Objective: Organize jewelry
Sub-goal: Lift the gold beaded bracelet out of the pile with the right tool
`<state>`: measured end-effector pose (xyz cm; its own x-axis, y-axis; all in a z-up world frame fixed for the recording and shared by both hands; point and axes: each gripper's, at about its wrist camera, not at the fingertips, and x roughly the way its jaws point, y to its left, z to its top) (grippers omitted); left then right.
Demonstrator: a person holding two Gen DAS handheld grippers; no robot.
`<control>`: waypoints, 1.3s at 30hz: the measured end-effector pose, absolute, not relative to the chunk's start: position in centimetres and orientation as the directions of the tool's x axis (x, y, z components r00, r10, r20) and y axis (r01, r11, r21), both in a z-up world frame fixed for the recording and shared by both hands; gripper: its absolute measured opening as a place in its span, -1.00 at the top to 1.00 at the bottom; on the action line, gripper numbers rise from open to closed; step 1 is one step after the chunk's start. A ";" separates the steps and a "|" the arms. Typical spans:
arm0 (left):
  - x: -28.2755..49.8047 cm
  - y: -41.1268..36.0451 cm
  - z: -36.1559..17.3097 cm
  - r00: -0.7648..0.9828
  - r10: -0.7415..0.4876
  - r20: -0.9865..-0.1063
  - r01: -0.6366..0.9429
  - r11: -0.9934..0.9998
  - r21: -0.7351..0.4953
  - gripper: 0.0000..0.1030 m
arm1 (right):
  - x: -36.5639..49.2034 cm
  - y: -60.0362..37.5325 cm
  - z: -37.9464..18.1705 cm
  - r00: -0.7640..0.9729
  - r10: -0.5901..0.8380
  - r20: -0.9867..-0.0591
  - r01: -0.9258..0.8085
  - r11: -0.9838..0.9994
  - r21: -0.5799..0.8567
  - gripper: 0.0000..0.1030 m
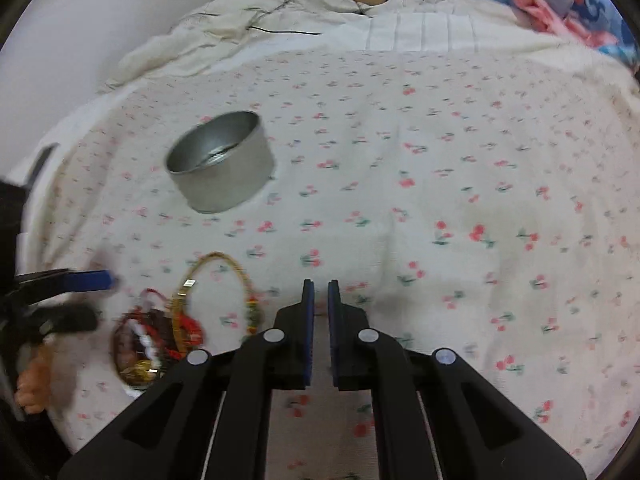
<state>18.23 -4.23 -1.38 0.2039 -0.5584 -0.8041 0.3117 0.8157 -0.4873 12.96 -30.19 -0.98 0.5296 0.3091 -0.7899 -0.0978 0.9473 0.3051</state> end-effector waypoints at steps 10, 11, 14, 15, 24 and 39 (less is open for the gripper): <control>19.4 -6.3 -4.3 0.054 -0.688 -0.724 0.215 0.716 -0.665 -0.25 | 12.7 -25.6 -1.7 0.501 0.254 -0.827 -0.200 0.964 0.175 -0.20; 19.3 -6.7 -4.5 0.042 -0.690 -0.722 0.221 0.712 -0.667 -0.21 | 12.6 -25.5 -1.8 0.499 0.251 -0.829 -0.204 0.964 0.169 -0.22; 19.2 -7.5 -4.6 0.043 -0.694 -0.719 0.227 0.707 -0.670 -0.16 | 12.6 -25.4 -2.1 0.497 0.251 -0.831 -0.204 0.964 0.169 -0.26; 19.3 -7.6 -4.6 0.047 -0.699 -0.714 0.221 0.704 -0.675 -0.05 | 12.6 -25.3 -2.2 0.497 0.249 -0.831 -0.204 0.965 0.167 -0.26; 20.5 -6.0 -4.2 0.150 -0.656 -0.739 0.196 0.753 -0.629 0.83 | 12.8 -25.3 -2.2 0.490 0.253 -0.834 -0.203 0.964 0.173 -0.27; 22.0 -2.4 -2.3 0.283 -0.567 -0.774 0.177 0.824 -0.538 0.83 | 12.8 -23.0 -2.0 0.535 0.257 -0.805 -0.261 0.956 0.132 0.83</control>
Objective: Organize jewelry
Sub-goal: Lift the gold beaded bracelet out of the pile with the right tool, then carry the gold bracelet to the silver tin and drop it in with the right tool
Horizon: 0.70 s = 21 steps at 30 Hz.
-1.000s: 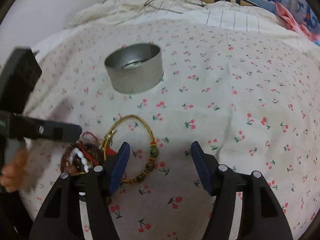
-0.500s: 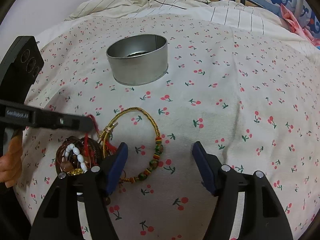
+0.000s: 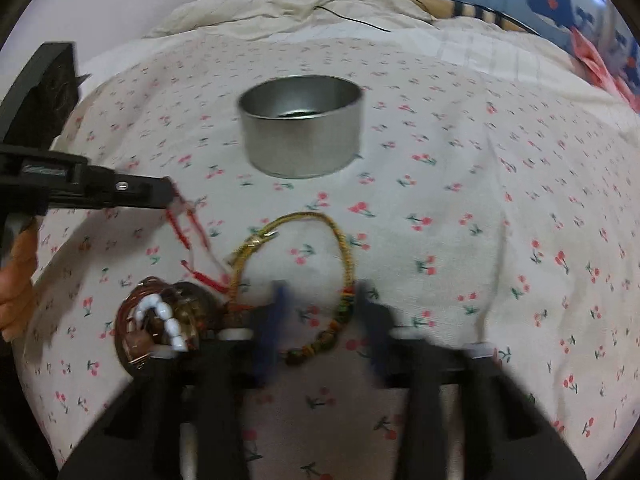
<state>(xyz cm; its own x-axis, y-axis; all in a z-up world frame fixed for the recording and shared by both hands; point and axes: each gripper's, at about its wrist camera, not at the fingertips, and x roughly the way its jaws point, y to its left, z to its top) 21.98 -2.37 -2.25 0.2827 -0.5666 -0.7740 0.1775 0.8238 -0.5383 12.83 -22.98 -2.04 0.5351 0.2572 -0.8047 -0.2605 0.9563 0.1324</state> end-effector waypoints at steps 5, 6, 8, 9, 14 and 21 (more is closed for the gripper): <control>21.4 -1.8 -1.8 0.298 -0.577 -0.760 0.202 0.816 -0.541 0.83 | 12.7 -24.7 -0.3 0.577 0.325 -0.749 -0.235 0.945 0.228 0.84; 21.3 -1.9 -1.4 0.301 -0.583 -0.754 0.214 0.812 -0.543 0.83 | 12.7 -25.1 0.1 0.588 0.335 -0.736 -0.229 0.942 0.245 0.84; 20.8 -2.0 -0.6 0.308 -0.592 -0.745 0.242 0.806 -0.541 0.83 | 12.5 -26.0 0.9 0.611 0.344 -0.713 -0.213 0.939 0.270 0.84; 20.6 -2.2 0.1 0.314 -0.596 -0.739 0.262 0.802 -0.536 0.83 | 12.6 -26.3 1.2 0.620 0.346 -0.704 -0.207 0.938 0.278 0.84; 20.3 -3.2 2.5 0.324 -0.611 -0.723 0.308 0.790 -0.530 0.83 | 12.8 -26.9 2.4 0.635 0.381 -0.672 -0.211 0.923 0.323 0.84; 21.9 -4.5 6.6 0.352 -0.625 -0.697 0.354 0.778 -0.519 0.83 | 13.4 -26.8 4.2 0.651 0.413 -0.637 -0.241 0.908 0.342 0.84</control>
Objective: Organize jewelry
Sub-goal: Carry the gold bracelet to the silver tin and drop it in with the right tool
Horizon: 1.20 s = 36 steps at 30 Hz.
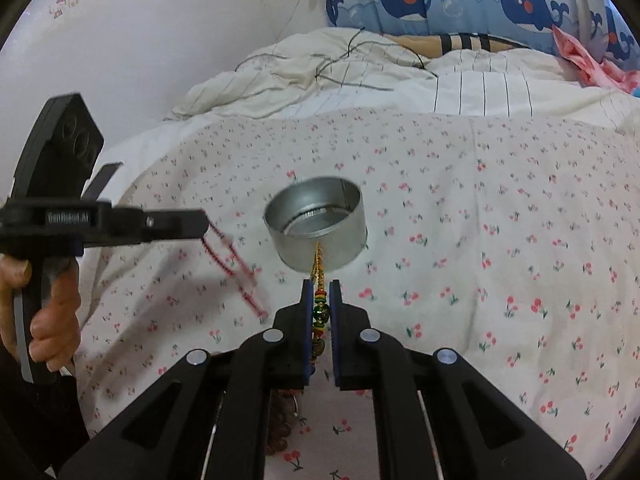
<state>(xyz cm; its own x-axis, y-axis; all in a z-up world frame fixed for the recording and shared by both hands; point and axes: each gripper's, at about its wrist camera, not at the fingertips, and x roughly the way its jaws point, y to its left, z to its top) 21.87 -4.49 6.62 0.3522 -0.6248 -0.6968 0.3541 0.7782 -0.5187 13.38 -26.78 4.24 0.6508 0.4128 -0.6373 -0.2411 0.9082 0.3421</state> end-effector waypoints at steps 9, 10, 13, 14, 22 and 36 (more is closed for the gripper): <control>25.2 -6.7 10.8 0.411 -0.611 -0.677 0.402 0.788 -0.467 0.83 | 15.6 -27.9 6.1 0.686 0.425 -0.590 -0.232 0.897 0.377 0.84; 25.7 -7.0 10.6 0.412 -0.612 -0.675 0.402 0.787 -0.468 0.83 | 15.7 -28.0 6.1 0.687 0.424 -0.591 -0.228 0.897 0.379 0.84; 27.5 -7.9 9.3 0.418 -0.594 -0.687 0.388 0.801 -0.457 0.83 | 16.2 -28.5 5.9 0.687 0.419 -0.593 -0.214 0.898 0.385 0.84; 28.1 -8.2 8.6 0.417 -0.582 -0.698 0.379 0.809 -0.449 0.83 | 16.4 -28.6 5.9 0.688 0.418 -0.593 -0.211 0.897 0.388 0.84; 30.9 -9.8 1.7 0.318 -0.421 -0.849 0.325 0.890 -0.320 0.19 | 17.7 -29.0 5.6 0.686 0.419 -0.594 -0.203 0.895 0.397 0.83; 26.1 0.8 5.1 0.492 -0.453 -0.744 0.169 0.888 -0.429 -0.74 | 23.3 -23.1 5.0 0.647 0.441 -0.622 -0.229 0.890 0.393 0.83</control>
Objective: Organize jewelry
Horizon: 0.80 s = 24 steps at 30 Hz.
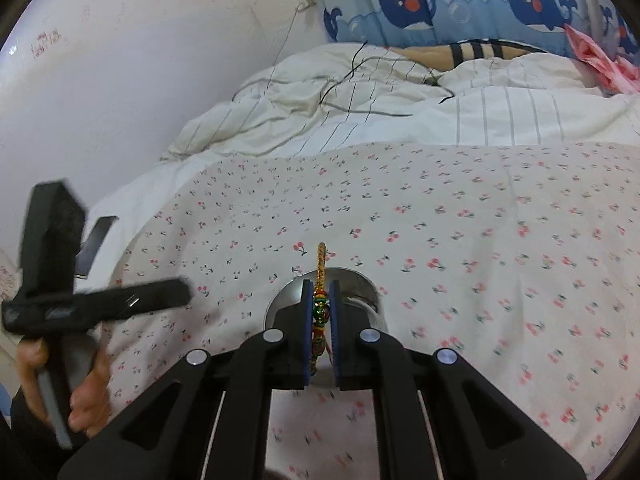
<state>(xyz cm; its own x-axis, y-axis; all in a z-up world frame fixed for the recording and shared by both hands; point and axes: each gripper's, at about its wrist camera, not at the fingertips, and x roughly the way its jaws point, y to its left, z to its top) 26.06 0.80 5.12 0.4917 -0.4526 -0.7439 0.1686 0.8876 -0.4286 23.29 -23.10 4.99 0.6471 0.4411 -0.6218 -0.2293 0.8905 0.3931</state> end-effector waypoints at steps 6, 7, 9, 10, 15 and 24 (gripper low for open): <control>26.6 2.3 2.8 0.481 -0.409 -0.775 0.105 0.905 -0.412 -0.74 | 25.1 -20.9 1.6 0.588 0.404 -0.701 -0.206 0.913 0.353 0.83; 26.6 2.3 2.8 0.485 -0.410 -0.773 0.107 0.904 -0.413 -0.74 | 25.2 -20.6 1.2 0.581 0.389 -0.715 -0.204 0.920 0.335 0.82; 26.5 2.1 3.1 0.501 -0.393 -0.771 0.115 0.913 -0.391 -0.77 | 25.4 -19.9 0.5 0.570 0.336 -0.750 -0.200 0.942 0.270 0.72; 26.5 2.0 3.1 0.507 -0.386 -0.771 0.116 0.917 -0.383 -0.79 | 25.2 -19.8 0.4 0.577 0.334 -0.745 -0.206 0.942 0.264 0.31; 26.3 1.4 3.3 0.511 -0.351 -0.784 0.127 0.933 -0.336 -0.80 | 21.6 -21.3 3.8 0.697 0.304 -0.650 -0.206 0.953 0.224 -0.20; 20.2 -0.7 1.6 0.446 -0.377 -0.812 0.345 0.909 -0.232 -0.80 | 11.7 -25.7 2.5 0.615 0.359 -0.702 -0.250 0.933 0.259 -0.26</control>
